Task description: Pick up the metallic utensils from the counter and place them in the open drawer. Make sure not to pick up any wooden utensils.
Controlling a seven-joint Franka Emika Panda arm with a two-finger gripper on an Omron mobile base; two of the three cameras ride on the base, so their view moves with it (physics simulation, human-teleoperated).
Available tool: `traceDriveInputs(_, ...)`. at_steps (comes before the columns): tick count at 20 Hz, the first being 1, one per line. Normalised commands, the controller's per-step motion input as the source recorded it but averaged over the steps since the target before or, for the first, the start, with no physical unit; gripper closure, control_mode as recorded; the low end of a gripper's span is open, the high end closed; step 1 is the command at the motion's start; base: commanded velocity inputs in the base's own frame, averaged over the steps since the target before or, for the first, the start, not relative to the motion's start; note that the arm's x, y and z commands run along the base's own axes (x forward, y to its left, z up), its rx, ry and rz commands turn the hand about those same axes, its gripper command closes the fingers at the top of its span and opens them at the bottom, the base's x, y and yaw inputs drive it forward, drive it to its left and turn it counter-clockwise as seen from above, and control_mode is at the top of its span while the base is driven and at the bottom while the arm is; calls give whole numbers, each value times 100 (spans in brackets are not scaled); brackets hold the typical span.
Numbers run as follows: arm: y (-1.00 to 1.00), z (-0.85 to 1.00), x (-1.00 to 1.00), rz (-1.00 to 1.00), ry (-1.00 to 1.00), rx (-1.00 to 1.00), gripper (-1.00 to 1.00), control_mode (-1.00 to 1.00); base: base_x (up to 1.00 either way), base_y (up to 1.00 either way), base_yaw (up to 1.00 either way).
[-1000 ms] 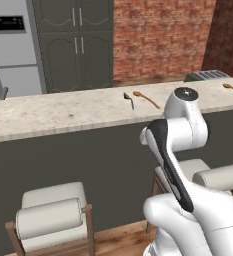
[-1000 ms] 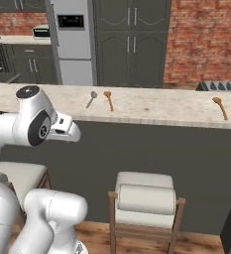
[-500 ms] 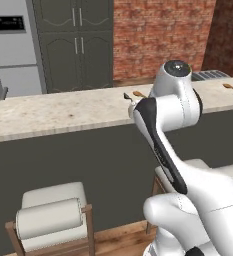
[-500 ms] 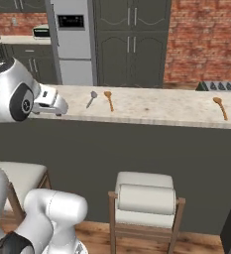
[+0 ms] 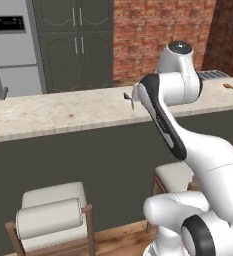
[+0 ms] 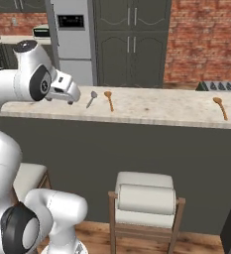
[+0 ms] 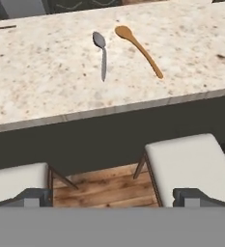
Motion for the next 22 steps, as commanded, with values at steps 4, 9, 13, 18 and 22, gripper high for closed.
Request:
traceDriveInputs(4,-10,-28,84,-4,7,0,-100,-100,0,0,0)
traceDriveInputs(9,0,-13,89,-4,4,0,-100,-100,0,0,0)
traceDriveInputs(13,7,-17,83,-5,3,-2,-100,-100,0,0,0)
traceDriveInputs(18,24,-14,84,-12,3,-3,-100,-100,0,0,0)
traceDriveInputs(22,8,-26,77,-17,3,-1,-100,-100,0,0,0)
